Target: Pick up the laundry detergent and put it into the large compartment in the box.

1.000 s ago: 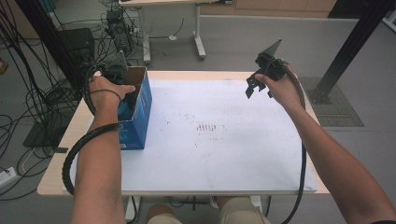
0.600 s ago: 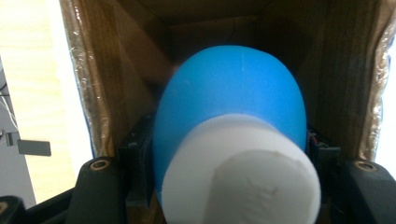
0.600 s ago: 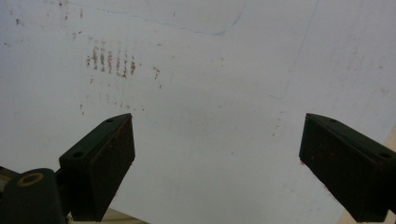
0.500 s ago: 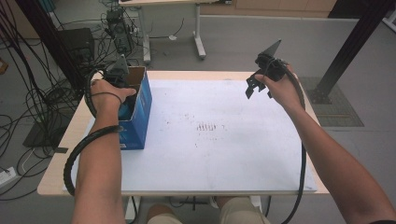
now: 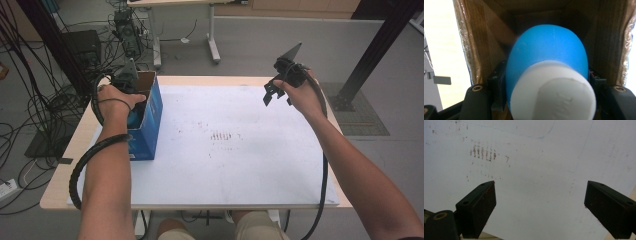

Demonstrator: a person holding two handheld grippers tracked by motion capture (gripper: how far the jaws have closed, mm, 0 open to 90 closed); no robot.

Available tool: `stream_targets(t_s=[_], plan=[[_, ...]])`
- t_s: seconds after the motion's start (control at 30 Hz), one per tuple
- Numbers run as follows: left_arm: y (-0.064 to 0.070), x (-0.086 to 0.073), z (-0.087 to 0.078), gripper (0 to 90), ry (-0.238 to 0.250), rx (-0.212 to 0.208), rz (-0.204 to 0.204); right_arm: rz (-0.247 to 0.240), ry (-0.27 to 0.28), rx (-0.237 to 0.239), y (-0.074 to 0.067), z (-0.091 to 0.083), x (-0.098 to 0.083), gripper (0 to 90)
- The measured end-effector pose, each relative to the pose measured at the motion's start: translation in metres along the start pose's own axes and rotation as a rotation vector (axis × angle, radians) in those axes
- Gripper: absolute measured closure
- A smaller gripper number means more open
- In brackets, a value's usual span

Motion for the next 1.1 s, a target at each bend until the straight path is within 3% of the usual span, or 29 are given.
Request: stream_targets(t_s=[1.1], plan=[[0.0009,-0.0002,0.0004,36.6,0.003,0.0,-0.001,0.003,0.001,0.007,0.0024,0.002,-0.0011,10.6]])
Point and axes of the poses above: each handheld gripper's, and its own axes: z roughly forward along the jaws, x roughly out of its top, y roughly to its right, the point moved 1 cm from there along z, roughly forward along the jaws, and after that the axes turned 5 degrees about z, right-handed, at the moved point
